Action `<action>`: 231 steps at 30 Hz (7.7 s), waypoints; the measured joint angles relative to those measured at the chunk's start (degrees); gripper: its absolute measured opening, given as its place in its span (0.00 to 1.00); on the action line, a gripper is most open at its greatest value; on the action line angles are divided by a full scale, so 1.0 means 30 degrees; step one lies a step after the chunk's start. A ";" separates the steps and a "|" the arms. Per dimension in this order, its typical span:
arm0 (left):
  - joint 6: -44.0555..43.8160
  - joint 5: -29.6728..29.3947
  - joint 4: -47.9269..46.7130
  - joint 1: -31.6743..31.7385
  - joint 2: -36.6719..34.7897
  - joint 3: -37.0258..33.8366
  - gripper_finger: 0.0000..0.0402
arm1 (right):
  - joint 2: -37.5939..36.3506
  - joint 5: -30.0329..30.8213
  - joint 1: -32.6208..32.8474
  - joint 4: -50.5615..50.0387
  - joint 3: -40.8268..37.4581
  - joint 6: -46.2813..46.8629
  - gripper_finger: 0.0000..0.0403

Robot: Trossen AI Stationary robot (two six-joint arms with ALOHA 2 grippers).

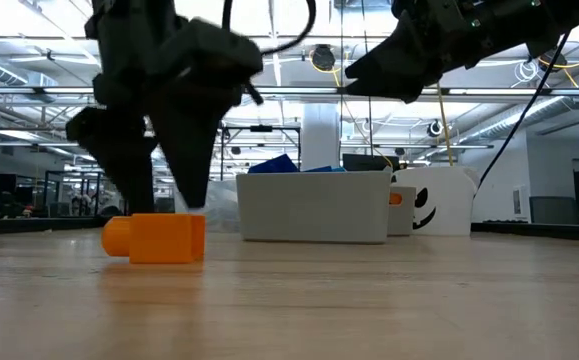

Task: Pick & Place Toys
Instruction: Put the yellow game piece into the bottom gray bin, then return to Home Position

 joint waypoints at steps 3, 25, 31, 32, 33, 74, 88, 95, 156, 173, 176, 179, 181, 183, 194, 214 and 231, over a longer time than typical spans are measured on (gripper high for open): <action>-0.0204 0.0189 0.0016 0.0161 0.0303 -0.0007 0.83 | 0.0000 -0.0007 0.0000 0.0184 0.0000 -0.0186 0.56; -0.0733 -0.1411 -0.0710 -0.0113 0.0280 -0.0007 0.84 | 0.0000 -0.0007 0.0000 0.0224 0.0000 0.0749 0.56; -0.0248 -0.1417 0.0197 0.0020 0.0402 -0.0007 0.84 | 0.0000 -0.0003 0.0007 0.0148 0.0000 0.1038 0.56; -0.0127 -0.1339 0.0294 0.0025 0.0436 -0.0007 0.84 | 0.0000 0.0000 0.0007 0.0080 0.0000 0.1038 0.56; -0.0087 -0.1251 0.0423 0.0025 0.0534 -0.0007 0.84 | 0.0000 0.0000 0.0007 0.0004 0.0000 0.1045 0.56; 1.4029 -0.1310 0.8875 0.6600 -0.4002 0.0029 0.41 | -0.4975 0.0044 0.0554 -0.1398 -0.0005 -0.2051 0.56; 1.7399 0.0415 1.4133 0.8418 0.0096 0.0012 0.42 | -0.4308 0.0146 0.0532 -0.1974 -0.0007 -0.2319 0.56; 1.8548 0.0321 1.5154 0.8433 0.0812 0.0031 0.44 | -0.4313 0.0138 0.0532 -0.1933 0.0000 -0.2474 0.56; 2.1772 -0.0662 1.9202 0.8433 -2.9348 -2.3495 0.87 | -0.9959 -0.0015 0.0274 -0.6242 -0.1565 -0.3167 0.56; 2.2068 -0.0705 1.9202 0.8666 -3.0422 -2.4094 0.87 | -1.7965 -0.0029 -0.1173 -0.6124 -0.6852 -0.1882 0.56; 2.2061 -0.0732 1.9209 0.8666 -3.0426 -2.4352 0.87 | -1.9332 -0.0018 -0.1173 -0.7380 -0.7102 -0.1885 0.56; 2.1927 -0.1085 1.9291 0.8666 -3.0427 -2.4659 0.87 | -2.0794 -0.0081 -0.1173 -0.7756 -0.7435 -0.1876 0.56; 2.1818 -0.1086 1.9374 0.8666 -3.0429 -2.4735 0.87 | -2.1700 -0.0770 -0.1173 -0.7928 -0.7712 -0.1900 0.56; 2.1832 -0.0968 1.9374 0.8666 -3.0429 -2.4735 0.87 | -2.2353 -0.1683 -0.1173 -0.8075 -0.8146 -0.1972 0.56; 2.1905 -0.0886 1.9388 0.8666 -3.0407 -2.4735 0.87 | -2.3467 -0.2980 -0.1166 -0.8071 -1.0162 -0.1599 0.56; 2.1839 -0.0879 1.9345 0.8666 -3.0407 -2.4735 0.87 | -2.3137 -0.2975 -0.1166 -0.6128 -1.2167 -0.0979 0.56; 2.1842 -0.0879 1.9337 0.8666 -3.0407 -2.4735 0.87 | -2.2921 -0.2965 -0.1158 -0.5903 -1.2205 -0.0963 0.56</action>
